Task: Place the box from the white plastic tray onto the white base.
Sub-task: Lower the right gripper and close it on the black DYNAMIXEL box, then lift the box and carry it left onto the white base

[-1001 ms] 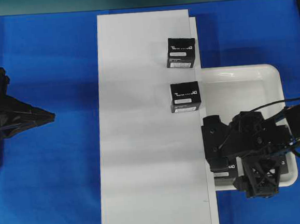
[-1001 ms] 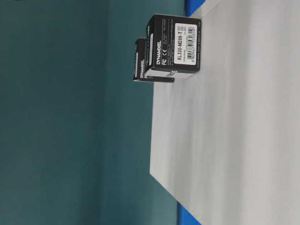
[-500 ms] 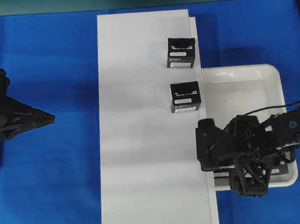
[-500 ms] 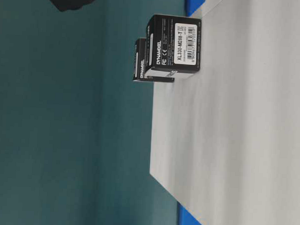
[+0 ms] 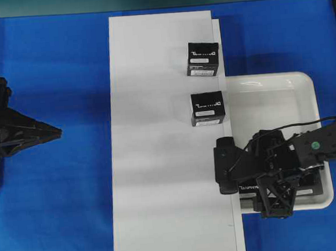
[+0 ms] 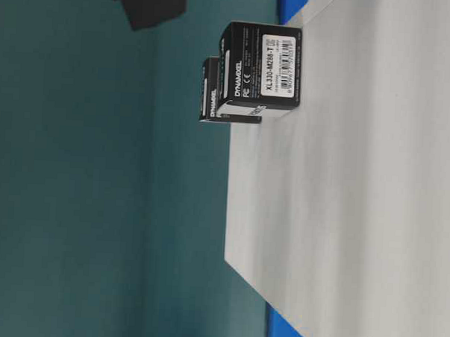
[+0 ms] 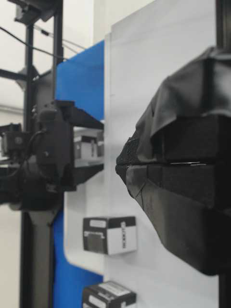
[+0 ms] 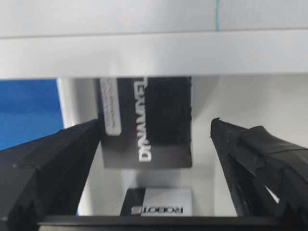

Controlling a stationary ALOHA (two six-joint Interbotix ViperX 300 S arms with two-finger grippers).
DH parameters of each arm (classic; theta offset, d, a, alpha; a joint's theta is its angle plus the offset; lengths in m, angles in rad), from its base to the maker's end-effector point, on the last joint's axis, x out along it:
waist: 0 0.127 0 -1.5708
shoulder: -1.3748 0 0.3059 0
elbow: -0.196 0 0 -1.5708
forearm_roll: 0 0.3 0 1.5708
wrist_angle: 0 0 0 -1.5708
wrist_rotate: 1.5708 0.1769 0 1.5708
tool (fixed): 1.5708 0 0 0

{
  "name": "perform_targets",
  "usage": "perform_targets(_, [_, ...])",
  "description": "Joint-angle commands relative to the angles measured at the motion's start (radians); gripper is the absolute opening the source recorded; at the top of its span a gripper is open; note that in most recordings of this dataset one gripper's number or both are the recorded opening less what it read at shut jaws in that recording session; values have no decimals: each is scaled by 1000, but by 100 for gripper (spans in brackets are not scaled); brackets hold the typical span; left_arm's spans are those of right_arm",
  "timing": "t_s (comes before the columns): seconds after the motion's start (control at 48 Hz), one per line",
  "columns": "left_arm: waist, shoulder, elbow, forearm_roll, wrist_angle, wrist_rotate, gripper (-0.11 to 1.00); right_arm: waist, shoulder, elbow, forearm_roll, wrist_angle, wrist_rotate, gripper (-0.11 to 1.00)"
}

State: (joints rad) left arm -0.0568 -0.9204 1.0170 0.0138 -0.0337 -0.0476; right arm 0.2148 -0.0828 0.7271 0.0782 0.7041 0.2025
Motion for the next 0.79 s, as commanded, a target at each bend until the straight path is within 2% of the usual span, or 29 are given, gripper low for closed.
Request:
perform_targets(0.0, [0, 8, -26, 2, -3, -3, -7, -5, 35, -5, -5, -31, 0, 100])
perform_targets(0.563, [0, 14, -26, 3, -3, -3, -7, -6, 69, -3, -2, -48, 5, 98])
perform_targets(0.646, [0, 14, -25, 3, -3, -3, -7, -6, 69, -5, 6, -21, 8, 89])
perform_targets(0.771, [0, 14, -26, 2, -3, -5, -7, -6, 69, -8, 8, 17, 20, 61])
